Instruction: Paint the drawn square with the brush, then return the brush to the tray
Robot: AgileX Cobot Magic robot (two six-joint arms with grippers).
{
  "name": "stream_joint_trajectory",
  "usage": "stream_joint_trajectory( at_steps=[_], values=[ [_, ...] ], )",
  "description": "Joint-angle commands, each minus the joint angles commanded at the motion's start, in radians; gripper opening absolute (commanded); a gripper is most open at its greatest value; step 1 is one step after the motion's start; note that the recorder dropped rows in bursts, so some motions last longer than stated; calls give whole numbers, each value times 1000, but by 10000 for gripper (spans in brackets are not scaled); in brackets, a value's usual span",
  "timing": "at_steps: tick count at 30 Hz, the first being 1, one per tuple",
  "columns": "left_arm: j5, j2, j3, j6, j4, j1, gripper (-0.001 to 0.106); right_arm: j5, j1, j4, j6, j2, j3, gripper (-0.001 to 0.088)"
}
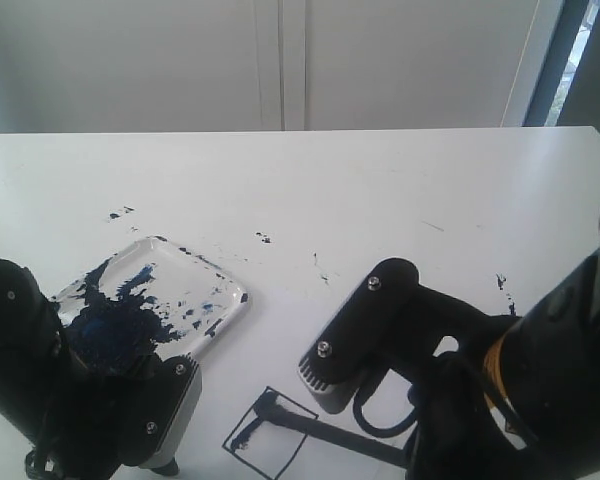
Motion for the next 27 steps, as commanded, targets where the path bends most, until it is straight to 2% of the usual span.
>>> stream_joint_trajectory(
  at_steps=[9, 12, 16, 19, 27],
  values=[
    [-2, 0, 0, 0, 0, 0, 560, 9, 0, 19, -17, -4, 0, 0],
    [-2, 0, 0, 0, 0, 0, 560, -11, 0, -34, 19, -33, -4, 0],
    [-2, 0, 0, 0, 0, 0, 560, 35, 0, -133, 81, -76, -14, 0],
    [-5, 0, 0, 0, 0, 0, 560, 64, 0, -126, 81, -84, -14, 0],
    [-13, 0, 0, 0, 0, 0, 560, 22, 0, -116, 55, -69, -10, 0]
  ],
)
